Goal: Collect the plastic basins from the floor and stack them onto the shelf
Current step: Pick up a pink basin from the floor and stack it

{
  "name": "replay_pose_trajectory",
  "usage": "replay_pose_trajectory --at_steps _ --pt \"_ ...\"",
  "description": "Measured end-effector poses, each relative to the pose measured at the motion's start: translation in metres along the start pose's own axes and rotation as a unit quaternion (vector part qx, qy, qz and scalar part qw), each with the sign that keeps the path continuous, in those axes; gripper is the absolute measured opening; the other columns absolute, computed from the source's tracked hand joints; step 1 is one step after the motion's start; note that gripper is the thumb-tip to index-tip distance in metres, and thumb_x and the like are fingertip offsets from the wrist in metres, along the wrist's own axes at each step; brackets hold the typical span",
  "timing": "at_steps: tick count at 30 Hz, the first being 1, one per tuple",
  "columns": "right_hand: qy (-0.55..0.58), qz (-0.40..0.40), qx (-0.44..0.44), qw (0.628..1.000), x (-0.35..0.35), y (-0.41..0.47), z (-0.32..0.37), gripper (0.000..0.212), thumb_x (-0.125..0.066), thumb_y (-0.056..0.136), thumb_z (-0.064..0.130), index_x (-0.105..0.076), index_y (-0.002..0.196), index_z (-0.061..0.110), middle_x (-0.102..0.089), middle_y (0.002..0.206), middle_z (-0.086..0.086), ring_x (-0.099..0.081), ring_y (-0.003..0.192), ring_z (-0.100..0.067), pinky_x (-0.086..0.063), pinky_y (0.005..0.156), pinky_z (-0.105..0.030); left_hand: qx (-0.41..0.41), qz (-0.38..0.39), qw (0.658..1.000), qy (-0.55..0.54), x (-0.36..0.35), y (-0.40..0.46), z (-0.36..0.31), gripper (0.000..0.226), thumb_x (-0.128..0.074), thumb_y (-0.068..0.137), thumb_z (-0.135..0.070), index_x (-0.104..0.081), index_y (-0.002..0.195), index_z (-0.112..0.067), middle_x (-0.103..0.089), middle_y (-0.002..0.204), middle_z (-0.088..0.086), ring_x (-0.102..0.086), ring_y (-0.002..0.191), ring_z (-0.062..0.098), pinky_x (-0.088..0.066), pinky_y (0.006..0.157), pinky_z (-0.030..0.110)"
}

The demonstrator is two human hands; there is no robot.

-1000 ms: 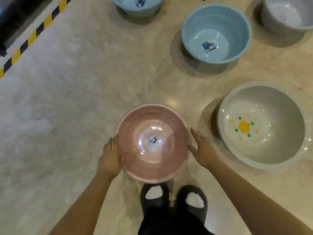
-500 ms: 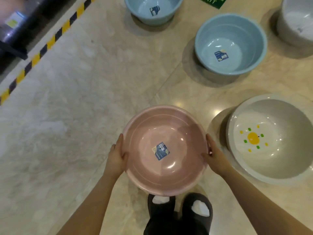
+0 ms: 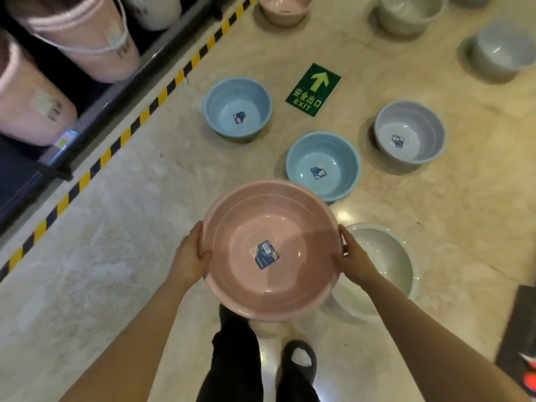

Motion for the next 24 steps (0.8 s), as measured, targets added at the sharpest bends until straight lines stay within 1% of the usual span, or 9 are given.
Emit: replay_pose_trajectory --at_steps 2,3,5,8,12,15,19,21,24 --pt "0.018 -0.021 0.010 1.000 0.018 0.009 0.028 0.078 -0.058 0.086 0.007 -0.018 0.151 0.027 -0.052 0.138 -0.015 -0.055 0.115 -0.029 -0.045 0.097 -0.041 -0.028 -0.007 1.000 -0.009 0.021 0.024 -0.029 0.069 -0.059 0.089 -0.013 -0.026 0.150 -0.018 -0.052 0.138 0.005 -0.052 0.125 0.031 -0.044 0.094 0.035" --pt "0.033 -0.033 0.017 0.999 0.025 0.015 0.041 0.077 -0.058 0.086 0.006 -0.021 0.150 0.028 -0.053 0.137 -0.014 -0.055 0.111 -0.025 -0.045 0.095 -0.040 -0.037 -0.004 0.999 -0.015 0.030 0.038 -0.041 0.069 -0.059 0.090 -0.013 -0.026 0.150 -0.018 -0.052 0.137 0.003 -0.052 0.124 0.030 -0.044 0.093 0.034" --pt "0.057 -0.058 0.028 0.996 0.035 0.030 0.065 0.077 -0.059 0.084 0.009 -0.023 0.148 0.033 -0.056 0.134 -0.009 -0.056 0.107 -0.023 -0.047 0.090 -0.039 -0.060 0.007 0.998 -0.015 0.049 0.072 -0.065 0.072 -0.060 0.090 -0.015 -0.022 0.151 -0.017 -0.047 0.144 0.006 -0.049 0.129 0.028 -0.042 0.100 0.037" --pt "0.071 -0.087 0.014 0.994 0.044 0.063 0.091 0.077 -0.059 0.083 0.015 -0.022 0.149 0.032 -0.059 0.128 -0.010 -0.060 0.104 -0.027 -0.050 0.087 -0.041 -0.125 0.018 0.992 -0.008 0.074 0.131 -0.099 0.069 -0.063 0.088 -0.013 -0.029 0.149 -0.017 -0.054 0.137 0.008 -0.053 0.116 0.015 -0.043 0.091 0.030" --pt "0.086 -0.123 -0.025 0.988 0.051 0.102 0.106 0.075 -0.059 0.088 0.014 -0.020 0.151 0.028 -0.062 0.118 -0.014 -0.060 0.090 -0.024 -0.047 0.080 -0.034 -0.161 0.067 0.984 0.031 0.091 0.204 -0.138 0.070 -0.062 0.087 -0.012 -0.030 0.149 -0.020 -0.056 0.134 0.006 -0.056 0.118 0.025 -0.043 0.089 0.032" --pt "0.108 -0.146 -0.047 0.982 0.062 0.124 0.110 0.073 -0.058 0.088 0.016 -0.022 0.150 0.029 -0.063 0.107 -0.008 -0.062 0.082 -0.021 -0.046 0.074 -0.032 -0.199 0.100 0.974 0.039 0.091 0.246 -0.169 0.070 -0.064 0.086 -0.011 -0.033 0.147 -0.022 -0.057 0.133 0.002 -0.057 0.117 0.023 -0.045 0.090 0.033" --pt "0.174 -0.175 -0.082 0.966 0.078 0.143 0.103 0.076 -0.057 0.085 0.013 -0.023 0.149 0.035 -0.064 0.110 -0.009 -0.065 0.092 -0.027 -0.054 0.085 -0.043 -0.199 0.128 0.969 0.063 0.072 0.290 -0.205 0.072 -0.063 0.087 -0.009 -0.028 0.150 -0.019 -0.051 0.141 0.005 -0.053 0.122 0.027 -0.043 0.099 0.036" --pt "0.196 -0.187 -0.094 0.958 0.088 0.149 0.097 0.076 -0.057 0.084 0.012 -0.023 0.148 0.035 -0.064 0.113 -0.008 -0.065 0.094 -0.026 -0.053 0.088 -0.046 -0.196 0.152 0.966 0.073 0.056 0.311 -0.224 0.073 -0.063 0.087 -0.009 -0.027 0.150 -0.017 -0.049 0.143 0.008 -0.051 0.126 0.030 -0.042 0.106 0.044" --pt "0.230 -0.204 -0.110 0.945 0.104 0.158 0.084 0.076 -0.057 0.085 0.010 -0.023 0.149 0.032 -0.058 0.129 -0.014 -0.060 0.102 -0.026 -0.050 0.094 -0.049 -0.198 0.172 0.961 0.082 0.031 0.337 -0.255 0.074 -0.064 0.086 -0.009 -0.029 0.150 -0.021 -0.054 0.138 0.010 -0.056 0.120 0.032 -0.047 0.100 0.050"
Point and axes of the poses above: each hand's wrist, its own y-axis towards the middle knuckle, its own x-axis out of the back of the hand, z = x × y, the point moved 3 cm from there along y, towards the middle knuckle
